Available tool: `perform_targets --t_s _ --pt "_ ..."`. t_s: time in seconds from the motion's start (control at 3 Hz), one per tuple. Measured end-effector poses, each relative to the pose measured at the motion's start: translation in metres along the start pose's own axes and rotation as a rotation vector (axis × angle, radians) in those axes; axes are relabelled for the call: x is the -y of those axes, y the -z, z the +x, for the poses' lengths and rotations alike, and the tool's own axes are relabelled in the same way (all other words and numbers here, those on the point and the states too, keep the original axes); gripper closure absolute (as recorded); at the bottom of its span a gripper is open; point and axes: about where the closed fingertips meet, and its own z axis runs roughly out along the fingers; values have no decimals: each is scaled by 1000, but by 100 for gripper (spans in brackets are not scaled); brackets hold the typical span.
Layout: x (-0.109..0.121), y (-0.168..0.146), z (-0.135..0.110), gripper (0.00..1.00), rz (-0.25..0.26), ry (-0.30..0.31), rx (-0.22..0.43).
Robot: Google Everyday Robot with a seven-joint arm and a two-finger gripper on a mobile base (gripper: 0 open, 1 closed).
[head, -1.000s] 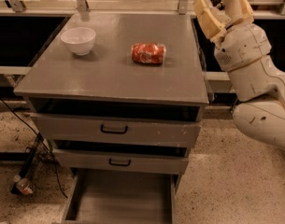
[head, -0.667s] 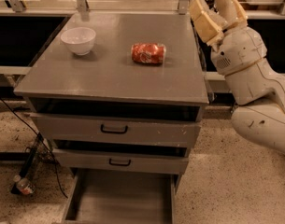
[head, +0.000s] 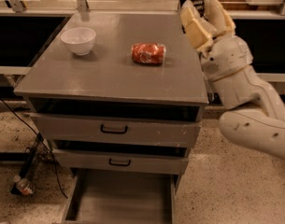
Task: Pick rxbar chocolate from bottom drawer and place on counter
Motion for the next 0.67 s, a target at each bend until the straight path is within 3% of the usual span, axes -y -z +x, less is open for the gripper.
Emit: perform_targets --t_s 0.67 --pt "-10 -14 16 100 64 -133 112"
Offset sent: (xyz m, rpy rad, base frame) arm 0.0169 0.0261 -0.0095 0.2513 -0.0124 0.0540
